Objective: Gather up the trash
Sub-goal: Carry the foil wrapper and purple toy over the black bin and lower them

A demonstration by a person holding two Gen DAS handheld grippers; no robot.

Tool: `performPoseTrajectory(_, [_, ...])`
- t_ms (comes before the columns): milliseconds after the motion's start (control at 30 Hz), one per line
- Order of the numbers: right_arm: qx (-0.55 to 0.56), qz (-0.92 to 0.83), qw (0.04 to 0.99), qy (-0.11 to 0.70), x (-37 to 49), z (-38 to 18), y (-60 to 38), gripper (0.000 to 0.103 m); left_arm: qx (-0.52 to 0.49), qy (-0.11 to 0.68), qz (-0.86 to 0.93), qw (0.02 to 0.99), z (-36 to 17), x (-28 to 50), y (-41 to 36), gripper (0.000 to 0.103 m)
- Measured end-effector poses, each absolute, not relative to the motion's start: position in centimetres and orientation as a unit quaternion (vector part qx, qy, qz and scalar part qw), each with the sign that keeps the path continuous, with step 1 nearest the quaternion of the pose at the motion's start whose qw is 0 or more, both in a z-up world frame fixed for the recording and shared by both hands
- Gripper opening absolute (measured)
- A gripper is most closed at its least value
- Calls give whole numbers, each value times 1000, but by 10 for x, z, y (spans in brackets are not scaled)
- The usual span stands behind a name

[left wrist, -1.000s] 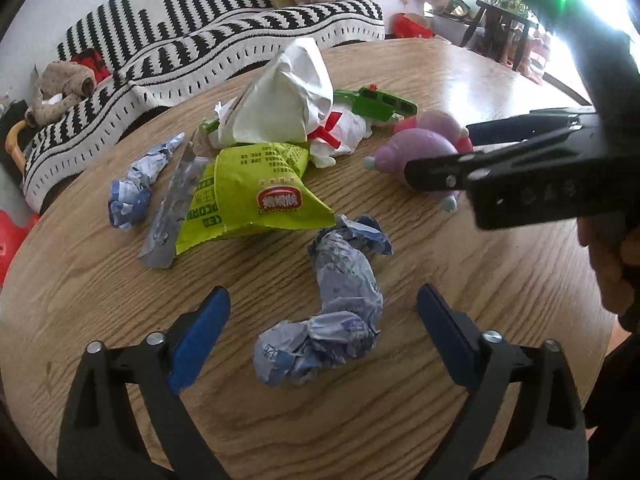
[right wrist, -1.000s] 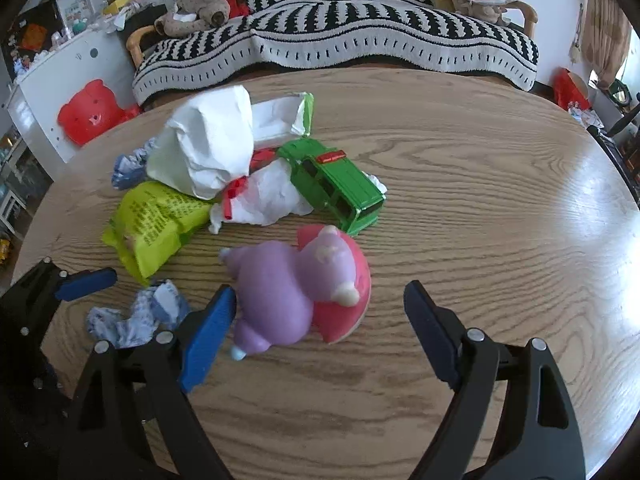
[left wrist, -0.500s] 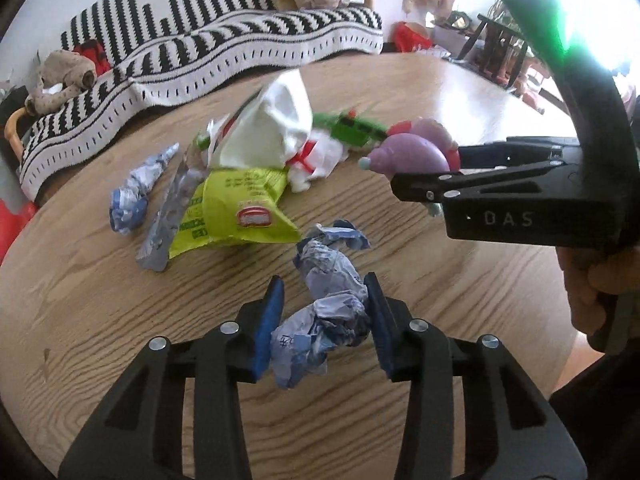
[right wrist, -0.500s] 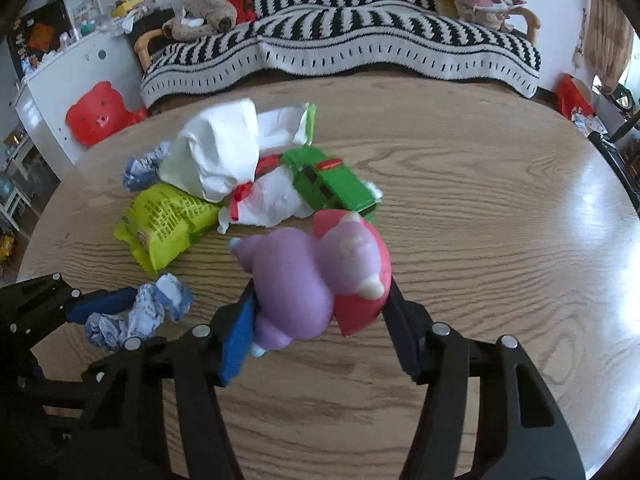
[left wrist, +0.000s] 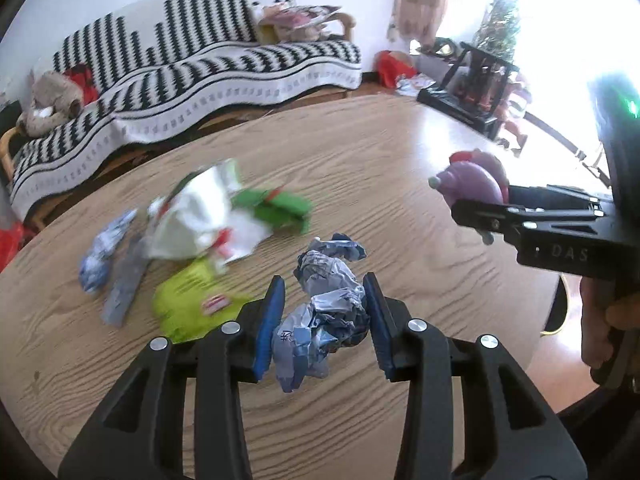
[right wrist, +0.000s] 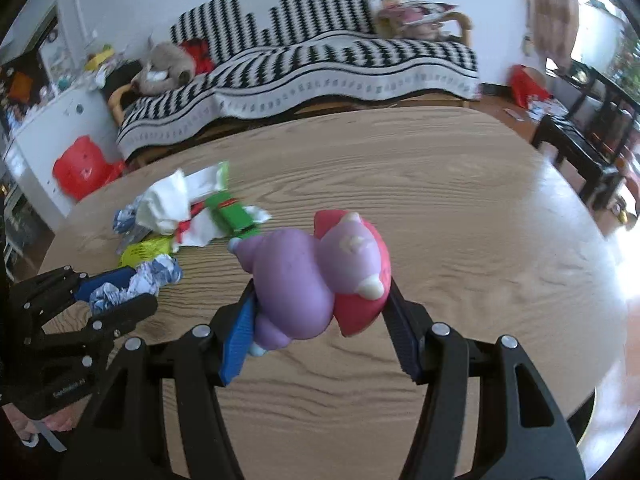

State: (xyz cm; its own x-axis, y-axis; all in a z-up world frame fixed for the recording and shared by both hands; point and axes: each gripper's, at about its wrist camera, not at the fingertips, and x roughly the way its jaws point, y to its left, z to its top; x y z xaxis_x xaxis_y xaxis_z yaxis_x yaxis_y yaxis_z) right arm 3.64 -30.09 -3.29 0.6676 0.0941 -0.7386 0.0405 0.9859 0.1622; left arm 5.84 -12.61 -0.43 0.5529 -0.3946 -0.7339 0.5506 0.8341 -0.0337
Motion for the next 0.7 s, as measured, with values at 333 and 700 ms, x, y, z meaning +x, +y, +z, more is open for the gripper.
performPoseTrajectory(333, [122,-64,912,385,-42,-18,-410,59,91,366,-350,858,7,25,-241,39])
performPoseTrajectory(700, [184,-170,892,376,-133,-30,-536,59,93,372,-451,806,-17,-21,-376,40])
